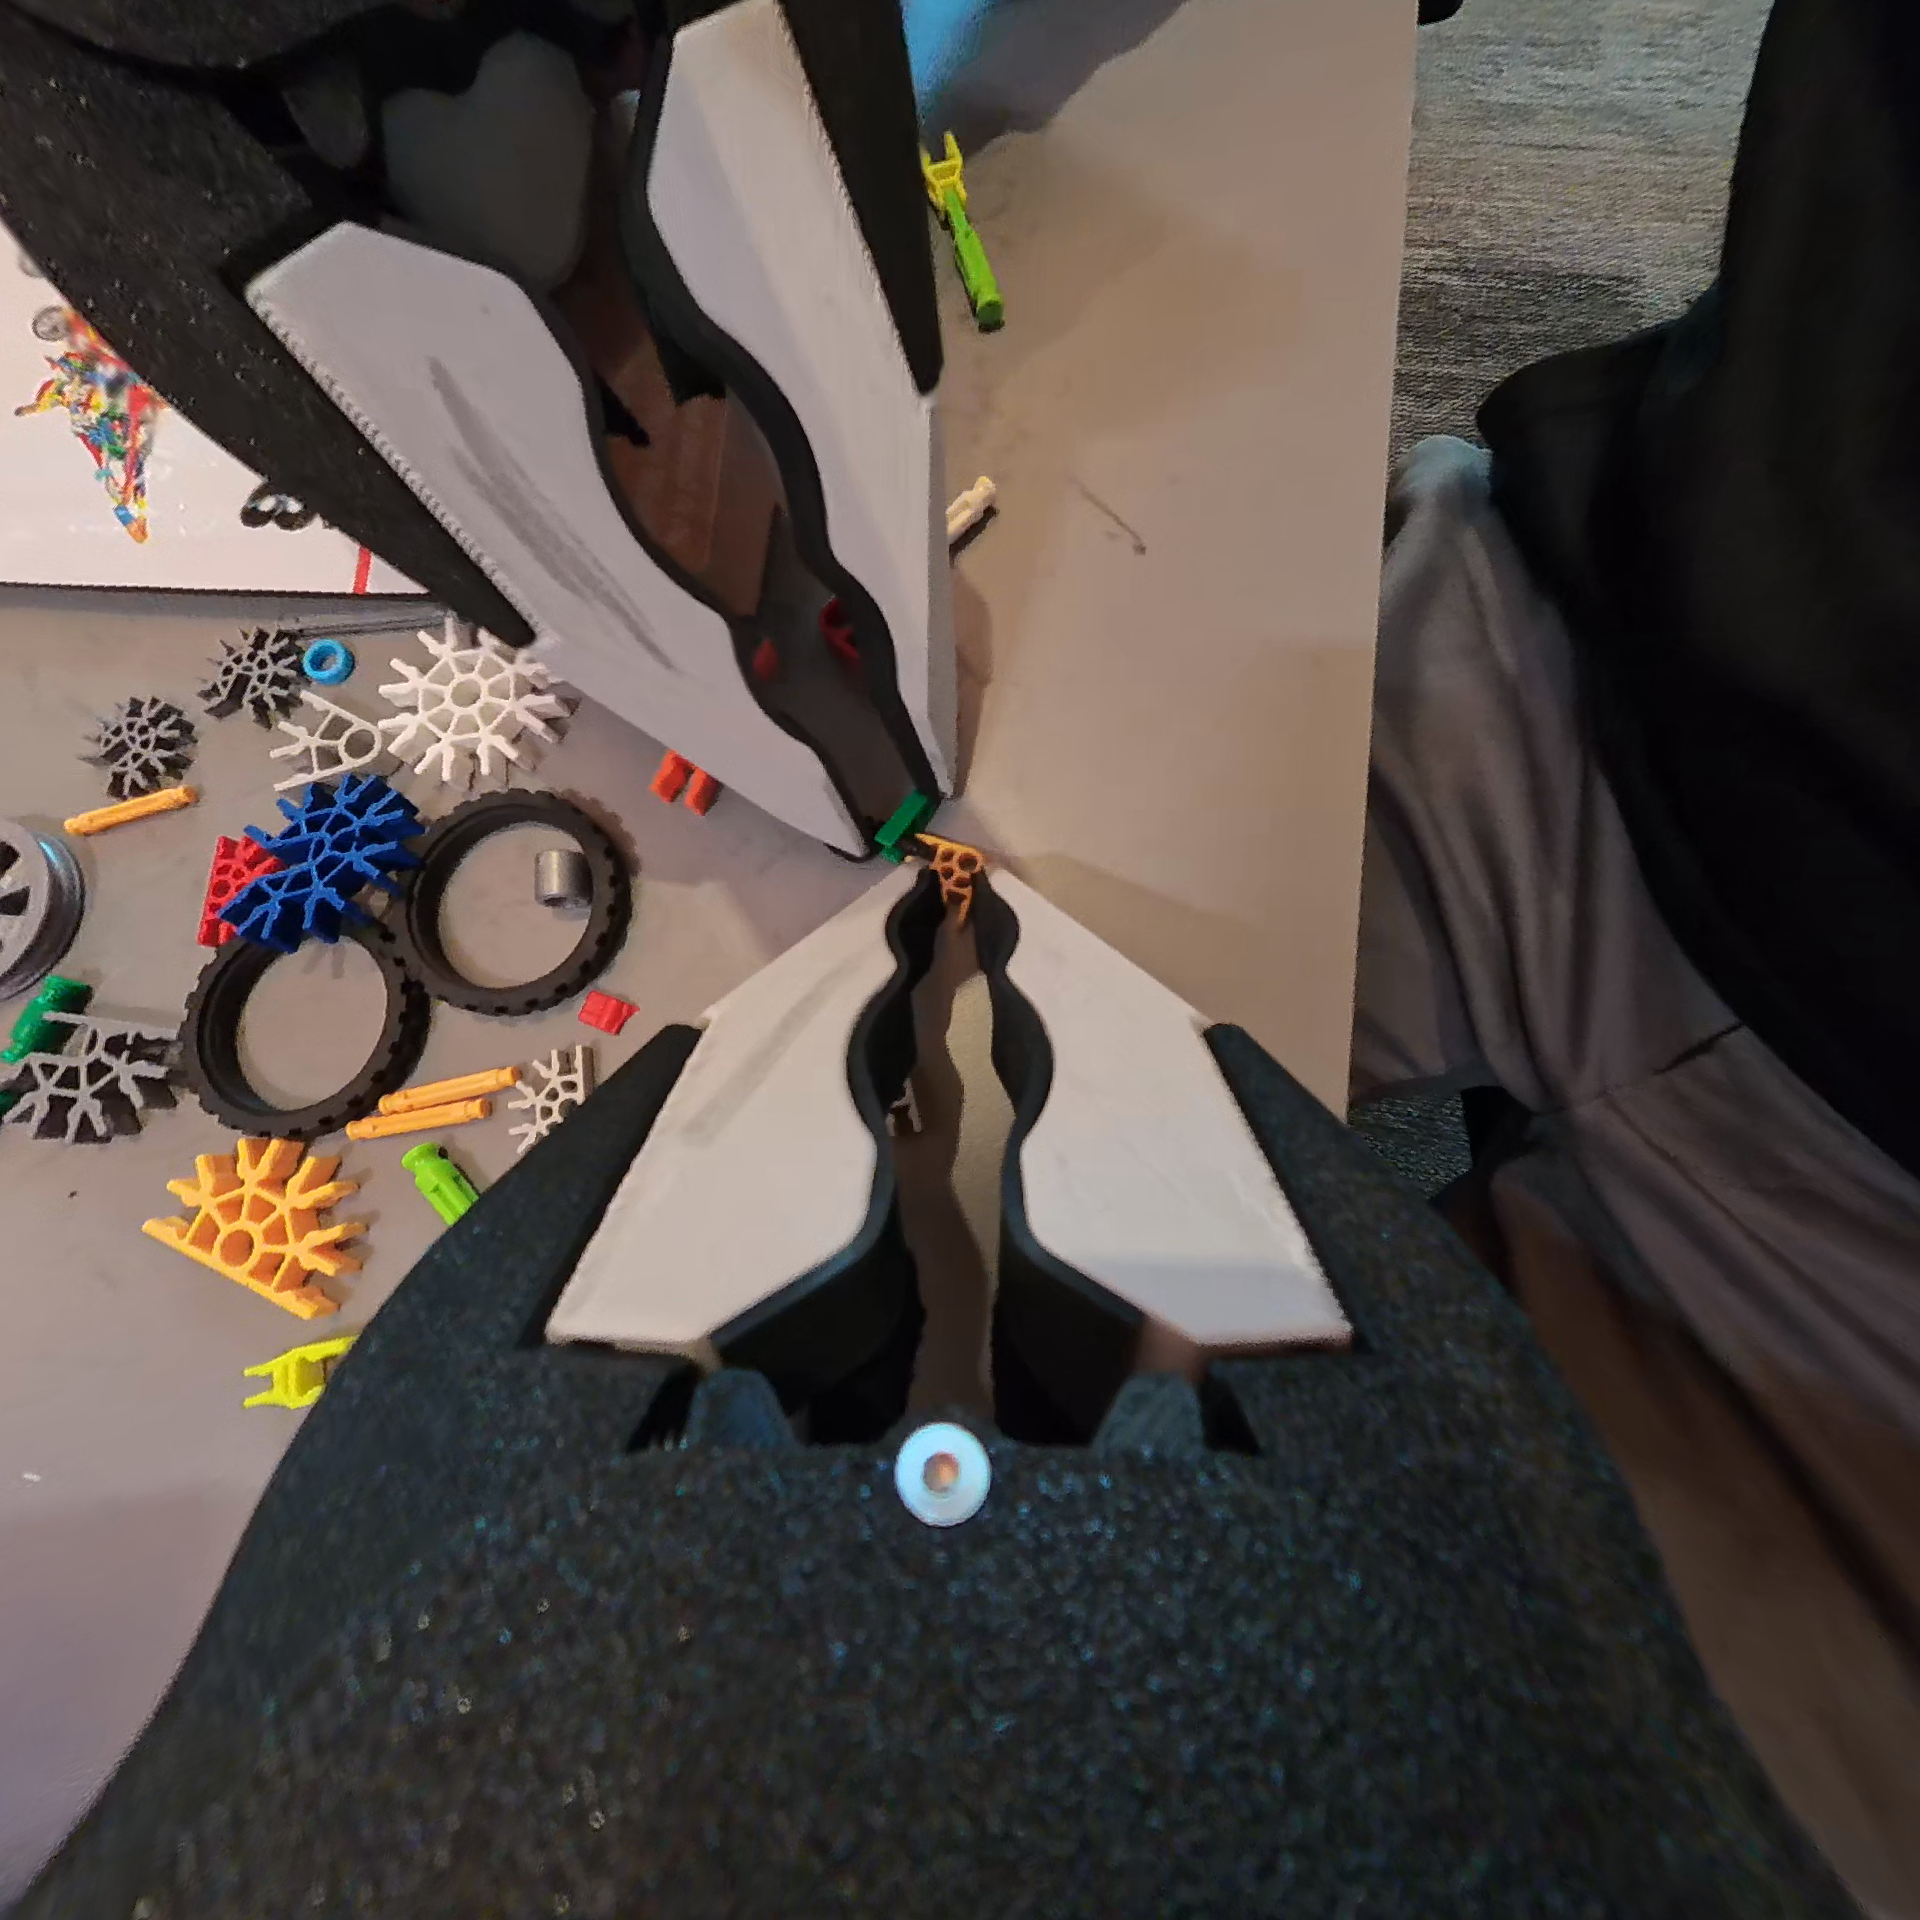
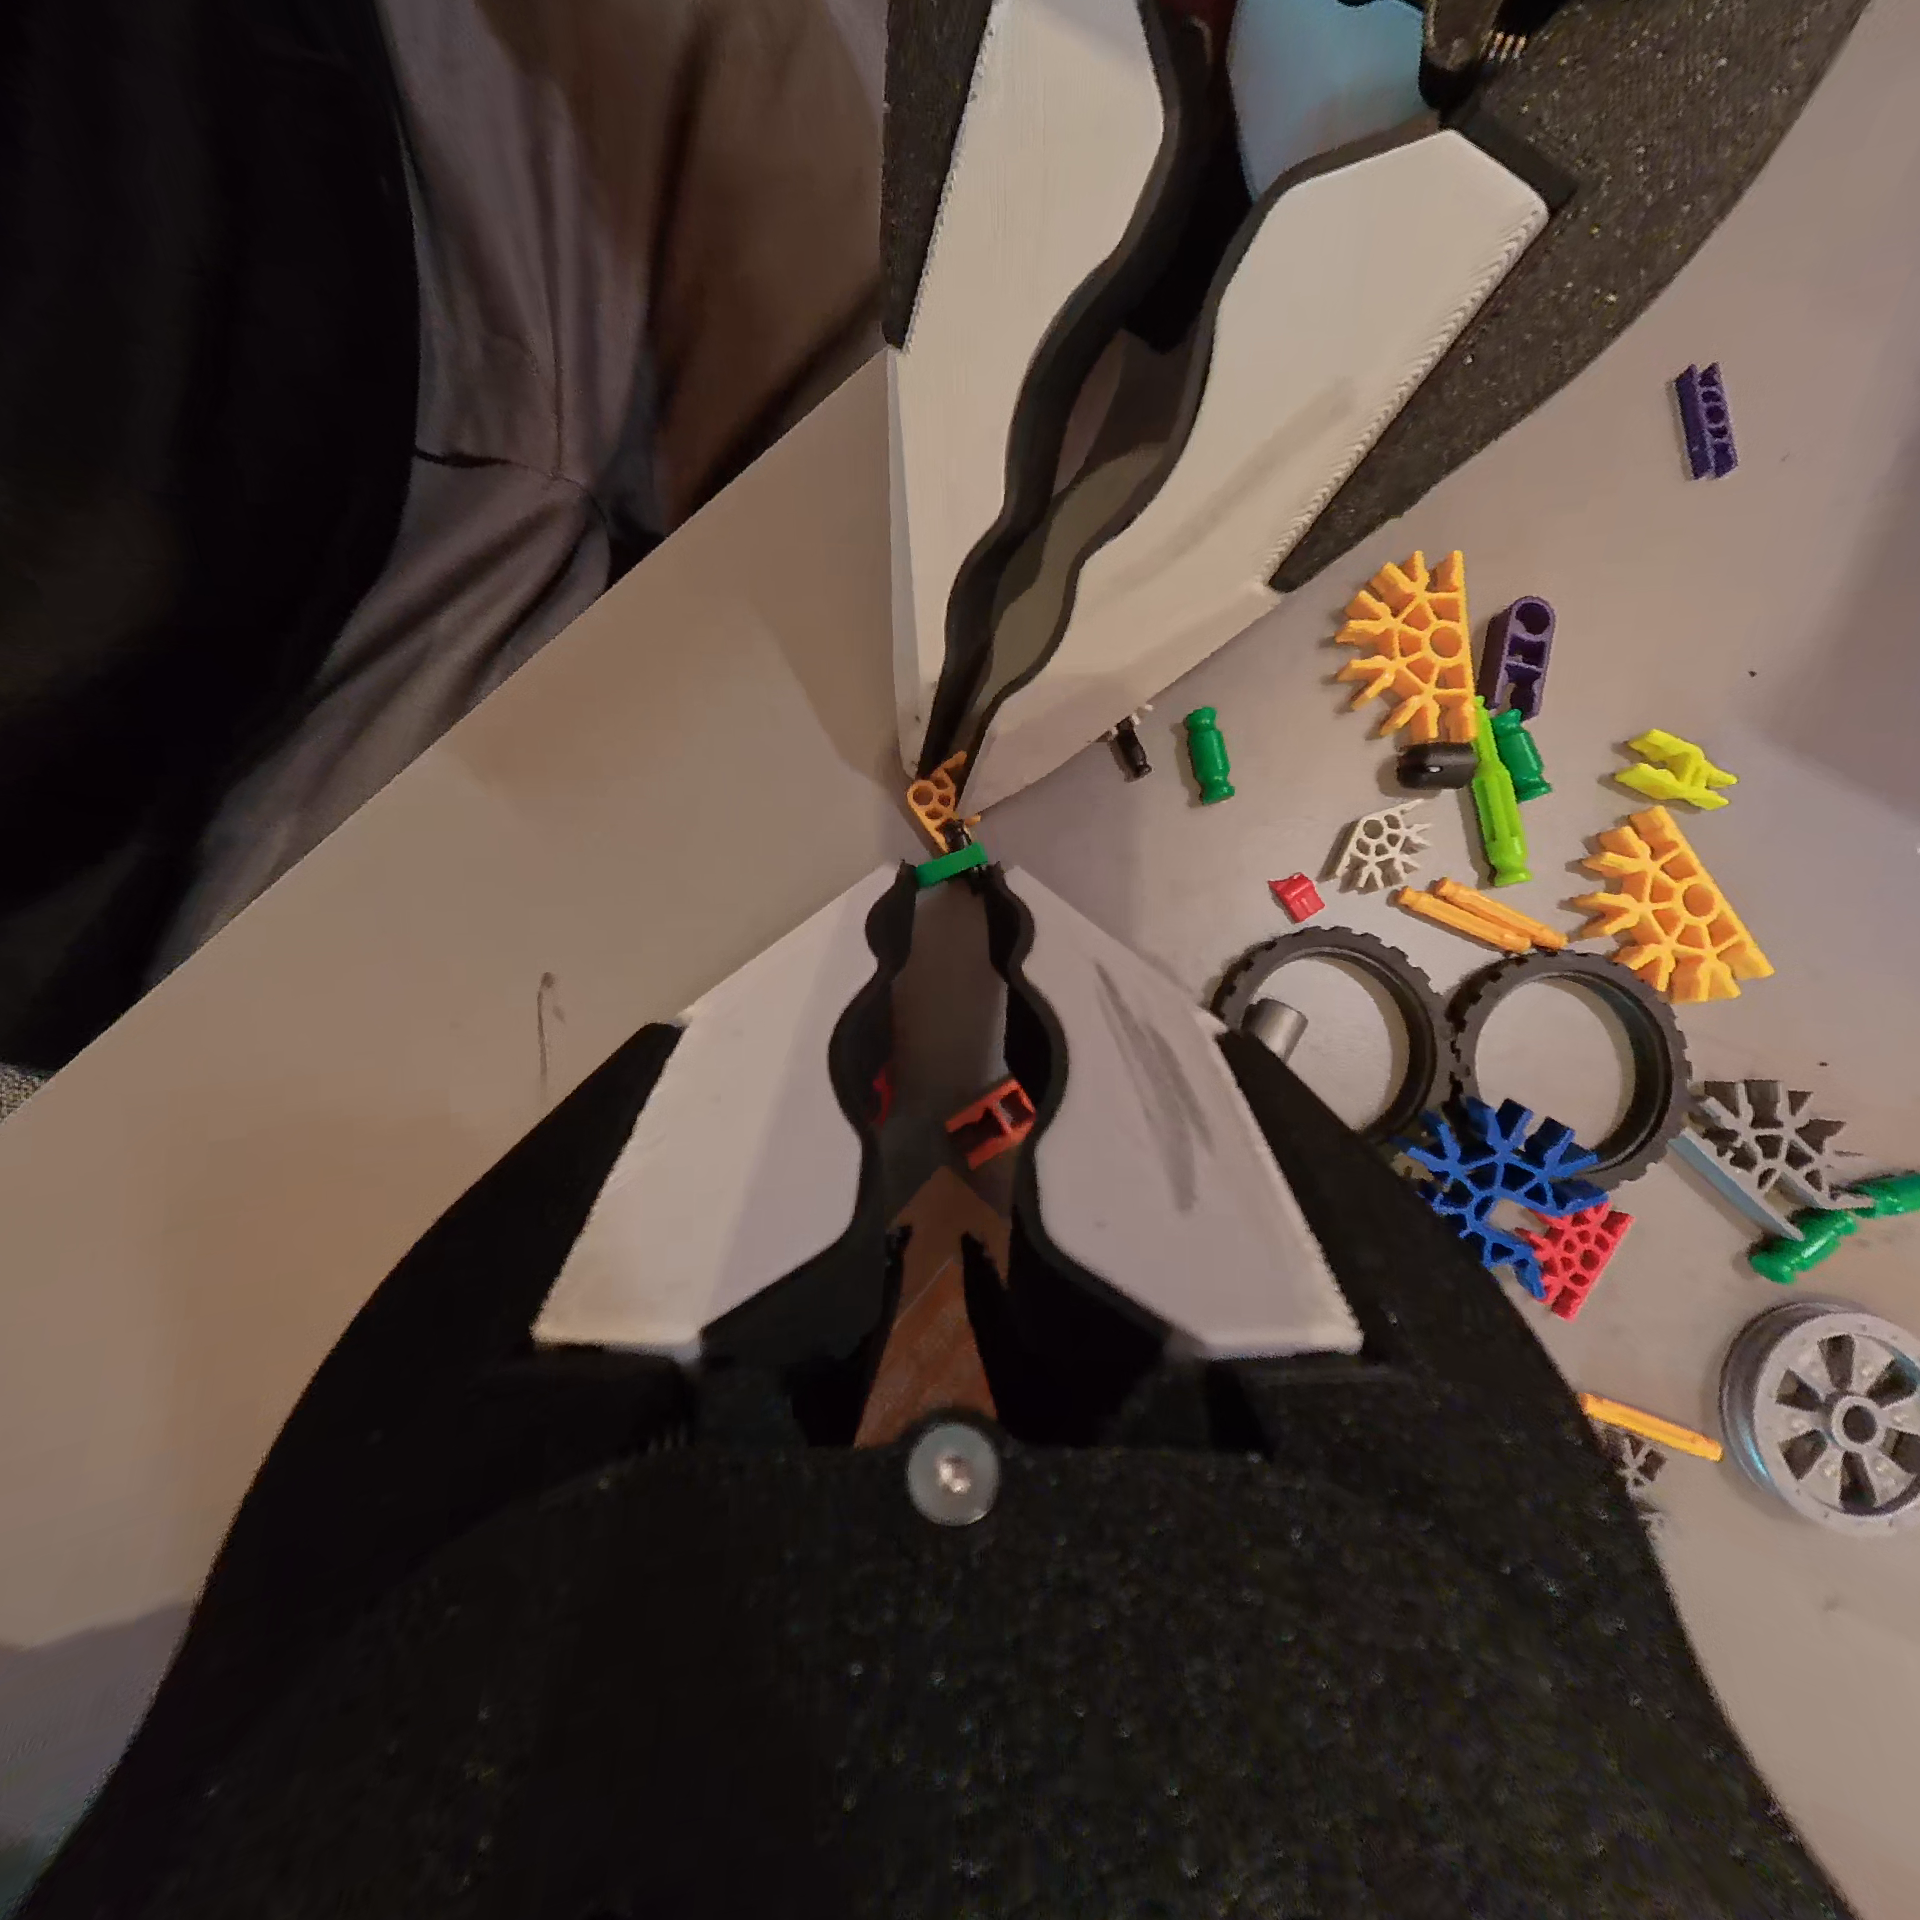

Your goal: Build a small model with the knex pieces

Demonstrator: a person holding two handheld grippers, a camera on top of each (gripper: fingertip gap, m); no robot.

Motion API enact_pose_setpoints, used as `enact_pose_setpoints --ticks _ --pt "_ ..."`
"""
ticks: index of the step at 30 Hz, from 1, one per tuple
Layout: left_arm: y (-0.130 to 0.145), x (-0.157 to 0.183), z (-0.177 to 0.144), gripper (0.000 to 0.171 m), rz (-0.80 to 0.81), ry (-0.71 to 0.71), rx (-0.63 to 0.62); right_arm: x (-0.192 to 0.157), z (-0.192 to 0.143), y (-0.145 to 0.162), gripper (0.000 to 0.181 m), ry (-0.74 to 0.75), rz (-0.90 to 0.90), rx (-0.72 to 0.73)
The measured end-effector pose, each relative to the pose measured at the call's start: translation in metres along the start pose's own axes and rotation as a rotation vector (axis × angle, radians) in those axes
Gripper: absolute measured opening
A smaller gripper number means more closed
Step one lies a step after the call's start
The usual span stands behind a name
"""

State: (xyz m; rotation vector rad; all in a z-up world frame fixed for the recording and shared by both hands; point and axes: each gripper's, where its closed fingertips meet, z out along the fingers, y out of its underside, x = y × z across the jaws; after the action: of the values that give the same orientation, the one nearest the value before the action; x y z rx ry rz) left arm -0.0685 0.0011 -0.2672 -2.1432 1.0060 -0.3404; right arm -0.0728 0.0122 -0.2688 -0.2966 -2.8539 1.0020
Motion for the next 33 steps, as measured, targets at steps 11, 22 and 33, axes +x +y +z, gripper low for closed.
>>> enact_pose_setpoints --ticks 11,22,33 --pt "-0.0004 -0.0002 0.0004 0.005 0.003 -0.008 -0.003 0.0030 -0.0060 0.0015 0.015 0.025 0.012 -0.012" --pt "-0.0002 -0.0007 0.0006 0.005 0.041 -0.018 -0.033 -0.0004 -0.0038 -0.0050 0.007 0.036 -0.016 -0.039" --pt "0.0006 -0.0016 0.0009 0.005 0.123 0.000 -0.097 0.0028 -0.0034 -0.0049 0.000 0.048 -0.019 -0.011"
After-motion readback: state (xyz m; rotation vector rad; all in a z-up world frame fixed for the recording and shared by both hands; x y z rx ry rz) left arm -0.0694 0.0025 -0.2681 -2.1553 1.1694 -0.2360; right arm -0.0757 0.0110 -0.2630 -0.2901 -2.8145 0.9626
